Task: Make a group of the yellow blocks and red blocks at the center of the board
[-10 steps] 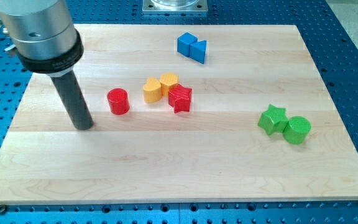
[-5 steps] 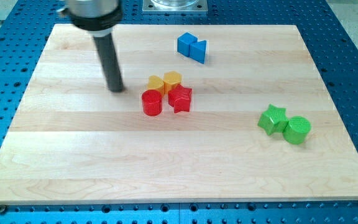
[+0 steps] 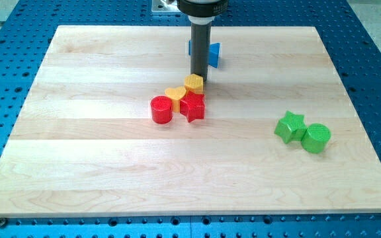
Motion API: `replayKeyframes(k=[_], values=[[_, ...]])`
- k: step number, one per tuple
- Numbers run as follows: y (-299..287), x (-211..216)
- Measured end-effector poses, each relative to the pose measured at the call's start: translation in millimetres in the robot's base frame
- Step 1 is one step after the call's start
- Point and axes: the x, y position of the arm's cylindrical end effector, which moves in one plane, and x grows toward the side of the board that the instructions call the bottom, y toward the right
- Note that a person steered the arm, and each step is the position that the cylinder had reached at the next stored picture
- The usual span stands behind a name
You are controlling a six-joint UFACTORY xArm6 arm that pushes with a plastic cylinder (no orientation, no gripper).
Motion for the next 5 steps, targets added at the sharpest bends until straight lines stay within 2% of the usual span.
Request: replayKeyframes(k=[1,2,5], values=[[-7,-20],[-24,-11],[-7,7]])
